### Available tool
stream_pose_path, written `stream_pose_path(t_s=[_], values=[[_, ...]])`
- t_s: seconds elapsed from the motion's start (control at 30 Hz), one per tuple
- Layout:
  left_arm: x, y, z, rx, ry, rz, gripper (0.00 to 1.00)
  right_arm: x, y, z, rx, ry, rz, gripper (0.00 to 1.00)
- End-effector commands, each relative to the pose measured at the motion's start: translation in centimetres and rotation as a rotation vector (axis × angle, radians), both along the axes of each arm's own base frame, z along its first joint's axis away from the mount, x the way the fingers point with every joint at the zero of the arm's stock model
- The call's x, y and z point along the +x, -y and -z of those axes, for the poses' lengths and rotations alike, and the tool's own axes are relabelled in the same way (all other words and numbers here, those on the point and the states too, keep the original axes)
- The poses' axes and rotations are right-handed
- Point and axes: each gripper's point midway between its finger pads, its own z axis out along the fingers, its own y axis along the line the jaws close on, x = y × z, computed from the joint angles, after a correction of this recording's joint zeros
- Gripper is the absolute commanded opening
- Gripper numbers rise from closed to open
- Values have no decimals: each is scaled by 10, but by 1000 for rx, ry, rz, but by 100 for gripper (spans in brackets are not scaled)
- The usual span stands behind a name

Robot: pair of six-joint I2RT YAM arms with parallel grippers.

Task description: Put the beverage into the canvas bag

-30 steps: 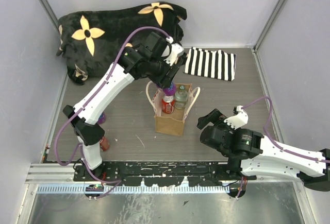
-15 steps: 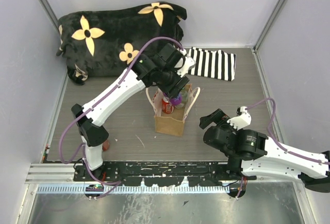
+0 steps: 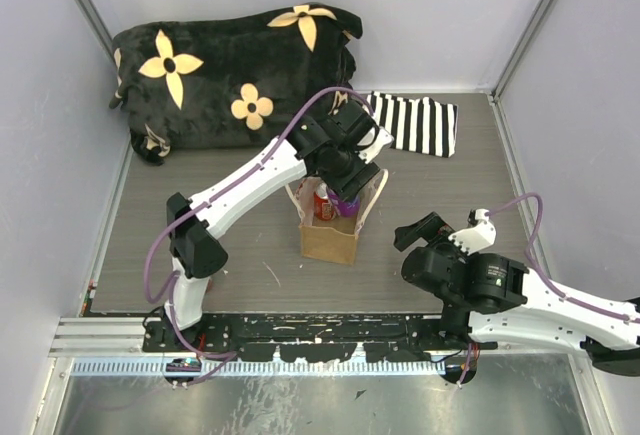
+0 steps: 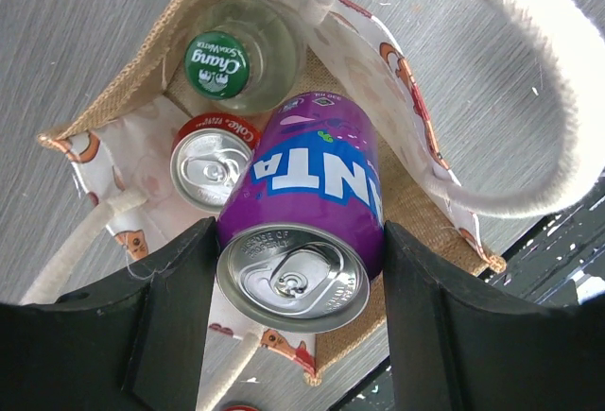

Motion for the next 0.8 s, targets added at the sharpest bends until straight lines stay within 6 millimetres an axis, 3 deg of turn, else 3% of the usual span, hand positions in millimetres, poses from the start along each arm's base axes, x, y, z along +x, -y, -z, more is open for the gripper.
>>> stream_pose_path(t_s=[0.0,0.77], values=[[2,17,-2,-60,19,5,0,3,11,-13,23,43,42,100],[5,31,64,-36,-29,-11,0,0,21,-11,31,34,67,100]])
